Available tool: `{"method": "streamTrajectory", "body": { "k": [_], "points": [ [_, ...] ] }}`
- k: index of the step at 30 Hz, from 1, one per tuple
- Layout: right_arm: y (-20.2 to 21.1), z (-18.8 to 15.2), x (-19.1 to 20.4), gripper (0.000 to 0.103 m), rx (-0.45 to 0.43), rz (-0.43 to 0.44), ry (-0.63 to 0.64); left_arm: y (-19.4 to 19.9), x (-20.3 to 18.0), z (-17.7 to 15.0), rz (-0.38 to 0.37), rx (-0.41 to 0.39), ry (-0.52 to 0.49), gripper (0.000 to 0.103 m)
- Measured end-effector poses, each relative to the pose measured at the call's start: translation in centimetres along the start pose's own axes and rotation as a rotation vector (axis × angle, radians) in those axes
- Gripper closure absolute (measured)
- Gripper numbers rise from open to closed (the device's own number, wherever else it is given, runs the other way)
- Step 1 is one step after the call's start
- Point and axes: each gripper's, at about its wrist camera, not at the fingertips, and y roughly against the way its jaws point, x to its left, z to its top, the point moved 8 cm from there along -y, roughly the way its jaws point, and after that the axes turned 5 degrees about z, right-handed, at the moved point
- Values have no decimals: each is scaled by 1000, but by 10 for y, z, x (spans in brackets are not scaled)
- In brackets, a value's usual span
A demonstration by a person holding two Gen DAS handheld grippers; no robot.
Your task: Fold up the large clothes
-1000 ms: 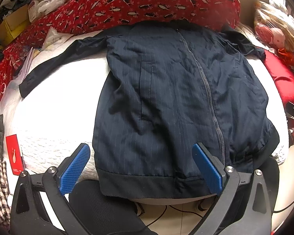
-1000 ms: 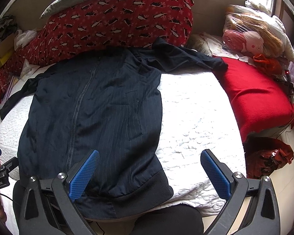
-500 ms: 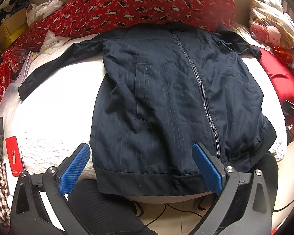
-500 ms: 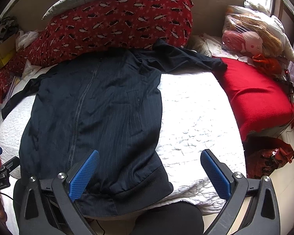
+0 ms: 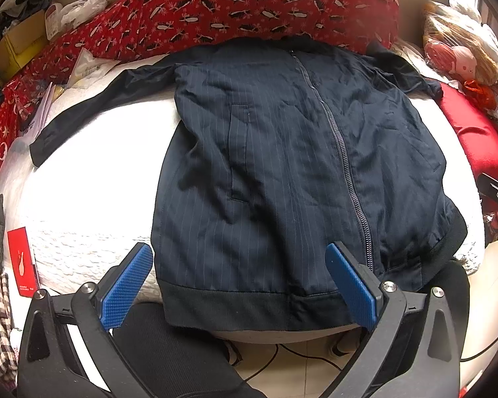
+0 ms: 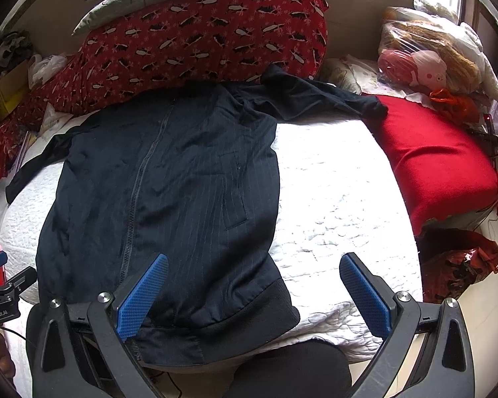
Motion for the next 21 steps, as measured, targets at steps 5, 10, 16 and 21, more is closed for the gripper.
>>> {"method": "streamTrajectory", "body": {
  "k": [5, 10, 16, 21],
  "points": [
    [-3, 0, -1, 0, 8, -7, -4, -3, 0, 0, -3, 8, 1, 0],
    [-5, -1, 0, 0, 15, 5, -2, -6, 2, 0, -4, 16, 6, 0],
    [-8, 0, 6, 0, 14, 24, 17, -11, 3, 0, -6, 27, 11, 0],
    [-19, -1, -4, 1, 39, 43, -5, -21, 29, 2, -6, 54, 56, 0]
  ]
}}
